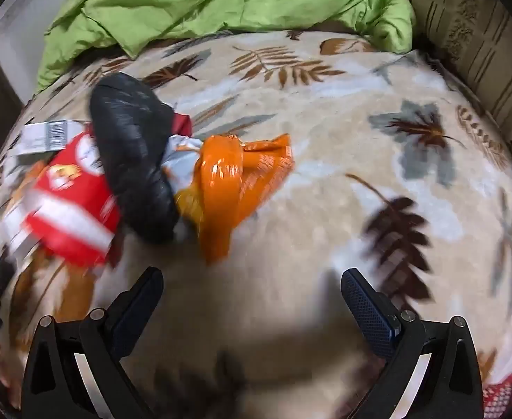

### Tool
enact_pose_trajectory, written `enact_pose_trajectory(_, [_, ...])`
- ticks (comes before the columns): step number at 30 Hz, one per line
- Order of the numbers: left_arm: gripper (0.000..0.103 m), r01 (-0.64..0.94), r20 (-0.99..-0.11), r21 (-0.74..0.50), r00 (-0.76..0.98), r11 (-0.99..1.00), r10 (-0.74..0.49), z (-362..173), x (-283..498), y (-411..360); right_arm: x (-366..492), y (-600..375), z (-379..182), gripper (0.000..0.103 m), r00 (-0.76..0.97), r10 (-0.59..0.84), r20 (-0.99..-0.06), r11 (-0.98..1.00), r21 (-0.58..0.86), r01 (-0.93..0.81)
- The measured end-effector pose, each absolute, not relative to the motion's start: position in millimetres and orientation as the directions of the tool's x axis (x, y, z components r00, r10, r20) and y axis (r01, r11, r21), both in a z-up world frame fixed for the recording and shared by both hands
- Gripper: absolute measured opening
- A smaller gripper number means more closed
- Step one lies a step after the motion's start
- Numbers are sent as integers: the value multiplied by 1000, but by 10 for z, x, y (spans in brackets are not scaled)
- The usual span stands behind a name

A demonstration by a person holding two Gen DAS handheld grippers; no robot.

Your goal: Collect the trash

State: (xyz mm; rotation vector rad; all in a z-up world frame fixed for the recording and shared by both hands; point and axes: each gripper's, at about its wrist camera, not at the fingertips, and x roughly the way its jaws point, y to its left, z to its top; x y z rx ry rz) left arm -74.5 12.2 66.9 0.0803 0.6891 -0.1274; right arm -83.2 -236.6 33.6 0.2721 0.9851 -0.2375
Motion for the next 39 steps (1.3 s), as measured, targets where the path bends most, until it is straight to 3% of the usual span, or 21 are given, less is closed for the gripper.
enact_pose_trajectory(4, [103,176,-503,27,853,984,-139,993,-1287,165,-1426,-2310,753,102,666,-92,-741,946,144,290])
enact_pose_trajectory(7, [103,172,-395,50,908,984,-139,1175,-1688,202,-1982,-2191,1021,102,789,-199,-581,953,73,294])
enact_pose_trajectory(10, [103,177,-371,74,918,981,-137,1194,-1924,220,-2316,-2039,1196,102,844,-266,-466,949,27,313])
enact_pose_trajectory(13, [103,174,-346,90,929,981,-133,1204,-2045,226,-2504,-1924,1244,102,857,-289,-427,948,-1,319])
enact_pose_trajectory(19, [103,171,-341,104,931,980,-127,1123,-2165,217,-2581,-1806,1188,102,852,-302,-427,950,-63,305])
enact_pose_trajectory(39, [103,193,-393,74,907,978,-149,1023,-2098,215,-2558,-1888,1115,102,841,-285,-460,950,-19,311])
